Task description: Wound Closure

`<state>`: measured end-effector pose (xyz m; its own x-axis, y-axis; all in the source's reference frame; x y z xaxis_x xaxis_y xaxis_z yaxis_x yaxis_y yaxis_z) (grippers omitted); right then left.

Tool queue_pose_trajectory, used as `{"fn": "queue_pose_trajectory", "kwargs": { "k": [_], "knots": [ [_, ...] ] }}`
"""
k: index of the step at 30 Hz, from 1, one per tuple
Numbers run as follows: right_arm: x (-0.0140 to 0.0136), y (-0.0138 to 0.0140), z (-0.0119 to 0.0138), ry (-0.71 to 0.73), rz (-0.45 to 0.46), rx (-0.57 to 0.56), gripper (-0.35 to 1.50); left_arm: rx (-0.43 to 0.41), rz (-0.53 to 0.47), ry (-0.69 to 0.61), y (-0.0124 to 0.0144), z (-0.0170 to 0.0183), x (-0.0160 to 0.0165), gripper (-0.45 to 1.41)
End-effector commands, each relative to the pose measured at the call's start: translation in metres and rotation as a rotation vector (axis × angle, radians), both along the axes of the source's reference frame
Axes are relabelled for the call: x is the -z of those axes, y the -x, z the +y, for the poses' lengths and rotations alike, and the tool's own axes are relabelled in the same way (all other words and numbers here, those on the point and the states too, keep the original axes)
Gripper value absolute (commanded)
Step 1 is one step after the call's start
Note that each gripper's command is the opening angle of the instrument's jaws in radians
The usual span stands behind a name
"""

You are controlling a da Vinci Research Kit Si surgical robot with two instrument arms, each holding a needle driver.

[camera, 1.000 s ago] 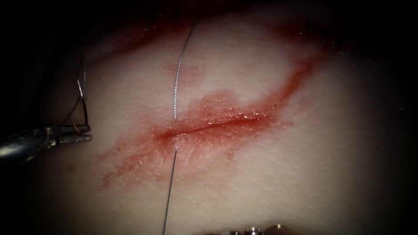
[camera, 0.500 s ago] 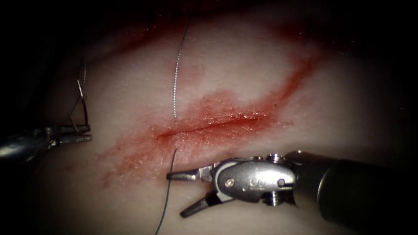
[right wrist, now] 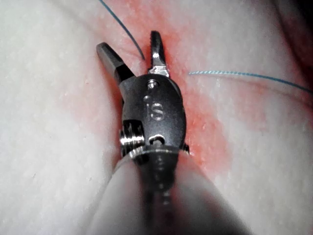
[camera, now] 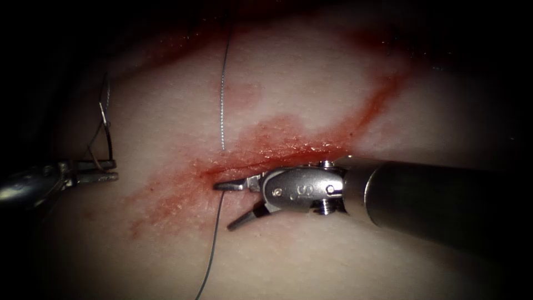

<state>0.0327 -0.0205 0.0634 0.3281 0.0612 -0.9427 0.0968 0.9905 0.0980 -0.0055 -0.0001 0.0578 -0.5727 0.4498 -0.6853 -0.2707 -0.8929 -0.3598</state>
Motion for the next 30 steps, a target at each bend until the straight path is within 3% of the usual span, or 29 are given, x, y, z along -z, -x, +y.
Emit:
{"fn": "queue_pose_trajectory", "kwargs": {
  "k": [1, 12, 17, 18, 19, 26, 30],
  "knots": [
    [-0.0011, -0.0006, -0.0002, 0.003, 0.002, 0.004, -0.35, -0.002, -0.002, -0.002, 0.0006, -0.0002, -0.0007, -0.45],
    [0.0004, -0.0001, -0.0013, -0.007, 0.0, 0.009, -0.35, -0.002, -0.002, -0.002, 0.0006, -0.0002, -0.0007, -0.45],
    [0.0046, -0.0002, -0.004, -0.043, 0.026, 0.095, -0.35, -0.002, -0.002, -0.002, 0.0005, -0.0002, -0.0007, -0.45],
    [0.0068, -0.0002, -0.0057, -0.056, 0.043, 0.139, -0.35, -0.002, -0.002, -0.002, 0.0005, -0.0002, -0.0007, -0.45],
    [0.0068, -0.0002, -0.0057, -0.056, 0.043, 0.139, -0.35, -0.002, -0.002, -0.002, 0.0005, -0.0002, -0.0007, -0.45],
    [0.0143, -0.0006, -0.012, -0.086, 0.112, 0.251, -0.35, -0.003, 0.001, -0.003, 0.0006, -0.0003, -0.0007, -0.45],
    [0.0169, -0.0014, -0.0135, -0.091, 0.148, 0.27, -0.35, -0.004, -0.001, -0.003, 0.0007, -0.0003, -0.0007, -0.45]
  ]
}}
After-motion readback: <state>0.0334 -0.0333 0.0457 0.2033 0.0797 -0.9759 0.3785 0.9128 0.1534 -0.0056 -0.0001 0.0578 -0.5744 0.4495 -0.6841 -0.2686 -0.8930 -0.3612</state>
